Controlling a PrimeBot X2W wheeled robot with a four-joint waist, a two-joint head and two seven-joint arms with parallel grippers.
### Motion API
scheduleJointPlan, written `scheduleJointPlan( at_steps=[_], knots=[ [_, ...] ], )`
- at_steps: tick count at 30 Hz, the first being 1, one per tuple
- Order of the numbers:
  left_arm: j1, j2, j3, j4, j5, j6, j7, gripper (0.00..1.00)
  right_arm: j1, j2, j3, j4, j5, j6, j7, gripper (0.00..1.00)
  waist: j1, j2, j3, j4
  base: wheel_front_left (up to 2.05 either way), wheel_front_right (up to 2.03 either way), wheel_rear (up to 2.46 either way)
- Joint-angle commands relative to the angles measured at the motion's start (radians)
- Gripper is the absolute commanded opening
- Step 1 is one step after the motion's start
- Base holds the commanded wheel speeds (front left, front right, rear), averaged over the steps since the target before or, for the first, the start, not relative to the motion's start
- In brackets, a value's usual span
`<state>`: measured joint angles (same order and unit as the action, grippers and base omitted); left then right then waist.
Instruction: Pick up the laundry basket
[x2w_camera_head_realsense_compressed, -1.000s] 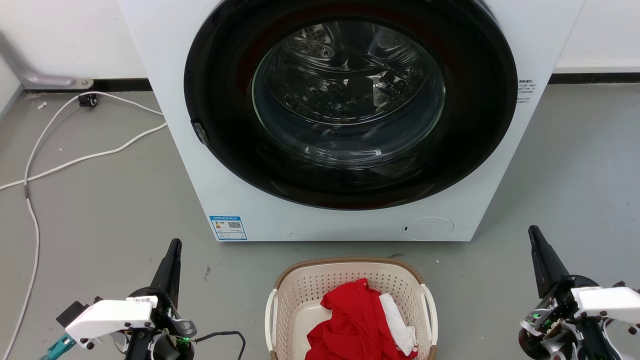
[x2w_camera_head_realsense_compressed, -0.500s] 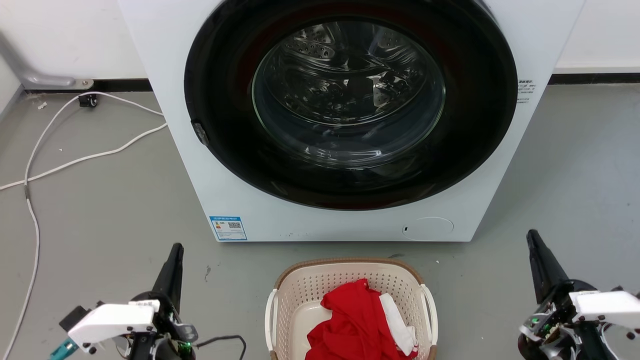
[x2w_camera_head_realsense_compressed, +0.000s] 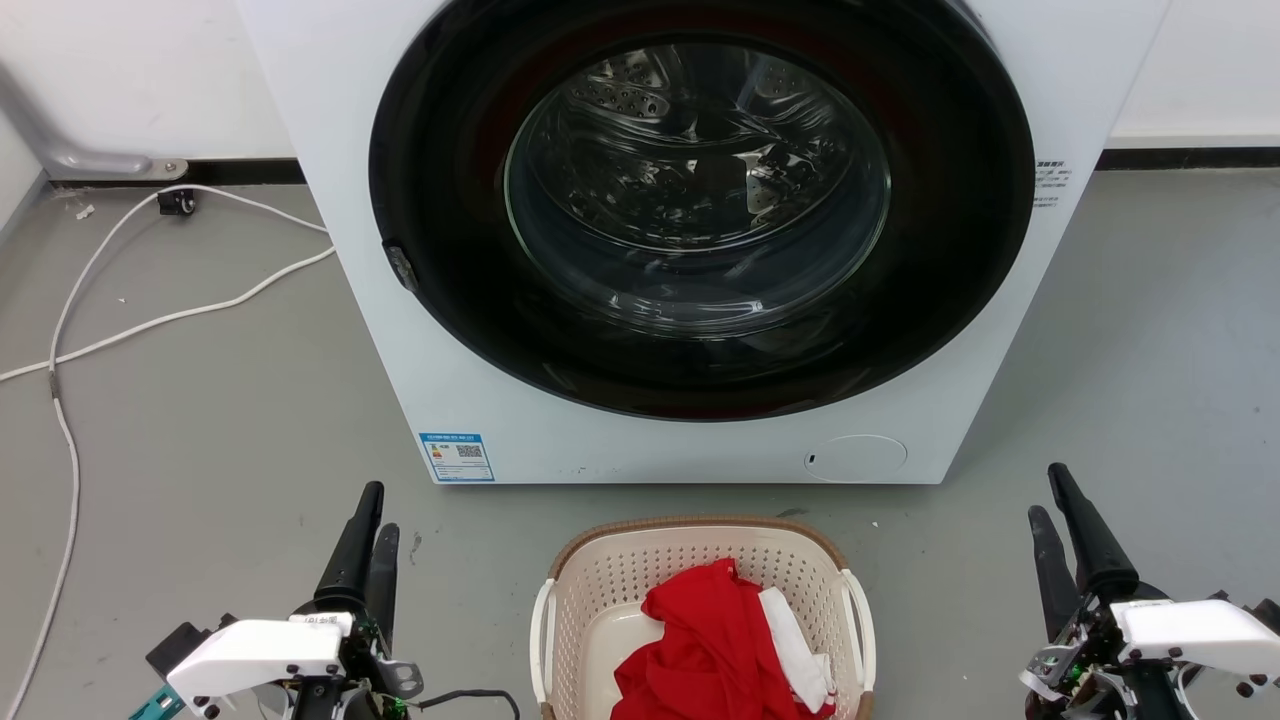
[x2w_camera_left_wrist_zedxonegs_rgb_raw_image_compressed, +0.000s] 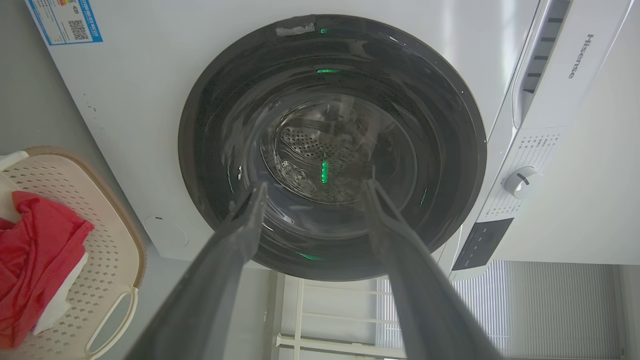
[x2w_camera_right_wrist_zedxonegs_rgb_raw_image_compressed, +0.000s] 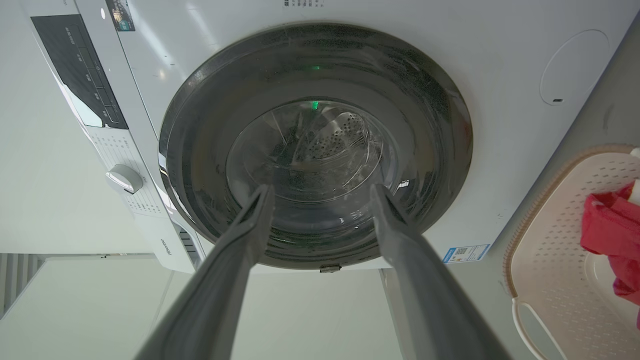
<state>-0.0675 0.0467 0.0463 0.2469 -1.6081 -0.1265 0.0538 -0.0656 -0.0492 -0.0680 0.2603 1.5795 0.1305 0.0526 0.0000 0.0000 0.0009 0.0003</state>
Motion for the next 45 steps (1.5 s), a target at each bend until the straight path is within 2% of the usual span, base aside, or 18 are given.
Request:
scheduleJointPlan(
  at_steps=[1, 9, 16, 29, 45],
  knots=[
    [-0.022, 0.003, -0.008, -0.027, 0.014, -0.002, -0.012, 1.00, -0.015, -0.007, 0.010, -0.022, -0.018, 0.000, -0.011, 1.00, 0.0000, 0.0000, 0.000, 0.000, 0.00, 0.00, 0.00],
    [-0.021, 0.003, -0.028, -0.055, 0.132, -0.002, -0.043, 1.00, -0.016, -0.018, 0.023, -0.036, -0.137, 0.000, -0.042, 1.00, 0.0000, 0.0000, -0.002, 0.001, 0.00, 0.00, 0.00],
    [-0.021, 0.003, -0.053, -0.077, 0.345, -0.003, -0.071, 1.00, -0.012, -0.011, 0.012, -0.067, -0.377, 0.000, -0.071, 1.00, 0.0000, 0.0000, -0.005, 0.001, 0.00, 0.00, 0.00],
    [-0.017, 0.004, -0.101, -0.105, 0.643, -0.003, -0.119, 1.00, 0.002, -0.002, 0.023, -0.105, -0.750, 0.000, -0.119, 1.00, 0.0000, 0.0000, -0.009, 0.001, 0.00, 0.00, 0.00],
    [-0.017, 0.004, -0.145, -0.100, 0.905, 0.007, -0.170, 1.00, 0.009, -0.002, 0.047, -0.100, -1.013, 0.000, -0.145, 1.00, 0.0000, 0.0000, -0.014, -0.001, 0.00, 0.00, 0.00]
  ],
)
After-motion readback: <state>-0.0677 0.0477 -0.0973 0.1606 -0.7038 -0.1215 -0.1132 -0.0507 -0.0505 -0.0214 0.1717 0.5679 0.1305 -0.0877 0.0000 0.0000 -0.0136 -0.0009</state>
